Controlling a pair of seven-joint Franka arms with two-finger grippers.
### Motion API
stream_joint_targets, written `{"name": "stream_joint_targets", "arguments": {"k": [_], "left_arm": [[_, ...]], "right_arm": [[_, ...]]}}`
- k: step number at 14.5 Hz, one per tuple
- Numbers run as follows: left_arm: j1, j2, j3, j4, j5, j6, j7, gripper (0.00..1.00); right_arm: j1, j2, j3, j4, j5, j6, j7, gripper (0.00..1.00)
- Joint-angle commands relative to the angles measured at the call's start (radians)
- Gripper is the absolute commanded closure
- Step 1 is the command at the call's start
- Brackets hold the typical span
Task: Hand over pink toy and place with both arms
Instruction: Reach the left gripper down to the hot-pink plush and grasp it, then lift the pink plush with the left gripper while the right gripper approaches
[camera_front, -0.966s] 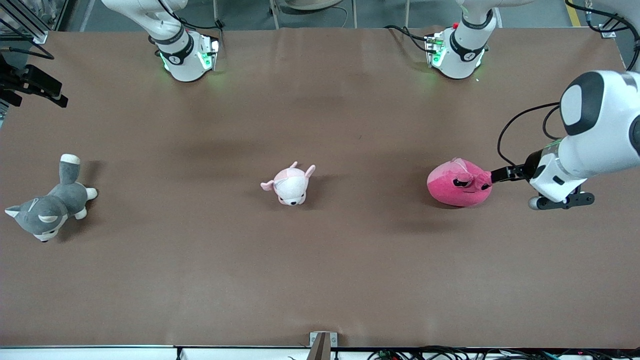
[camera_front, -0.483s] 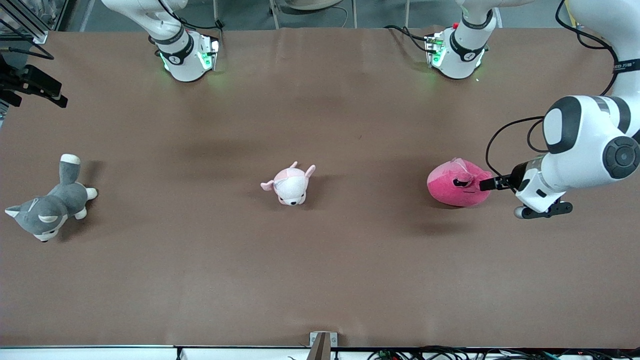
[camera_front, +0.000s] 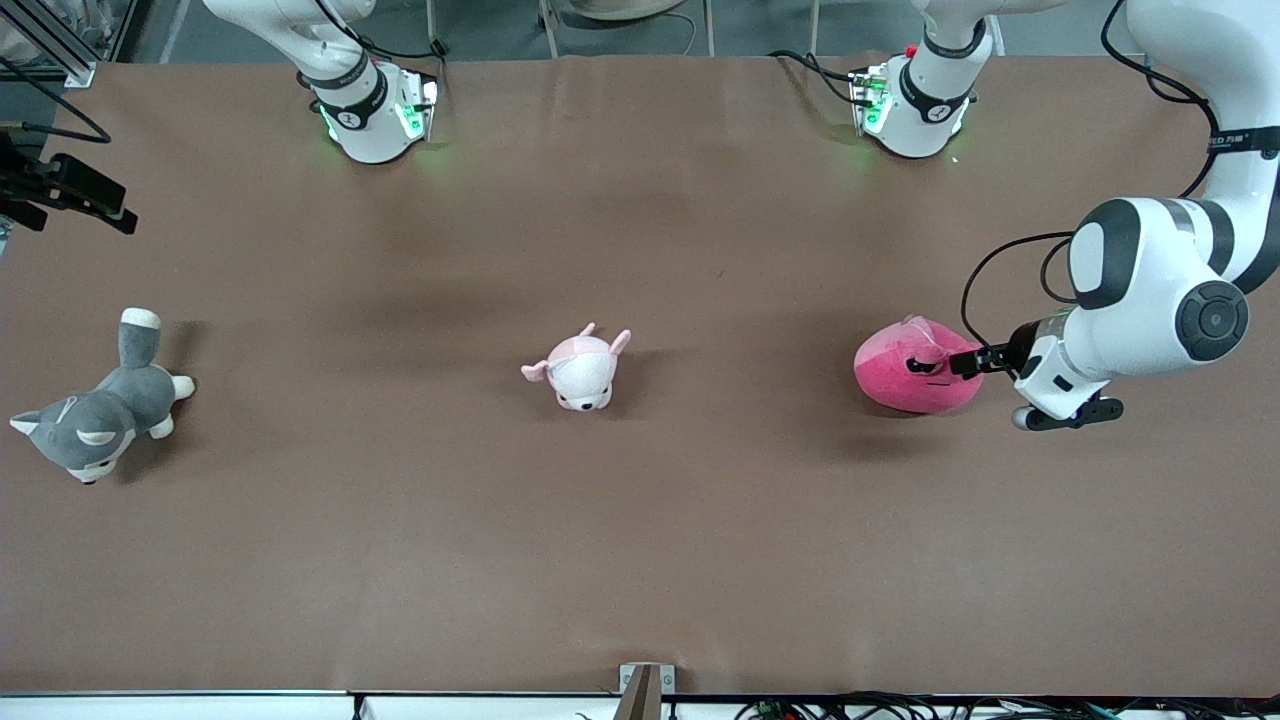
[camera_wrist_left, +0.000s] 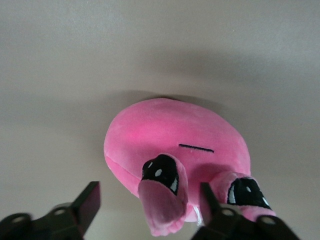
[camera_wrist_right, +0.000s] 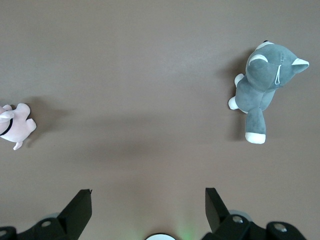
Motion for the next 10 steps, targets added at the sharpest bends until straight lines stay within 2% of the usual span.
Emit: {"name": "stream_joint_targets", "arguments": {"k": [1, 6, 8, 10], "left_arm": [[0.006, 0.002, -0.005, -0.013, -0.013, 0.016, -0.008, 0.34], [0.001, 0.013, -0.007, -0.005, -0.015, 0.014, -0.086, 0.77], [-0.004, 0.01, -0.007, 0.007, -0.015, 0.007, -0.119, 0.84], [-0.008, 0.002, -0.01, 0.035, -0.015, -0.013, -0.148, 0.85]], "right_arm": [[-0.009, 0.034, 0.003, -0.004, -0.02, 0.025, -0.006, 0.0], [-0.026, 0.152, 0.001, 0.014, -0.021, 0.048, -0.008, 0.0], [-0.028, 0.154, 0.001, 0.014, -0.024, 0.052, -0.008, 0.0], [-0.026, 0.154, 0.001, 0.013, -0.021, 0.049, 0.009, 0.0]]}}
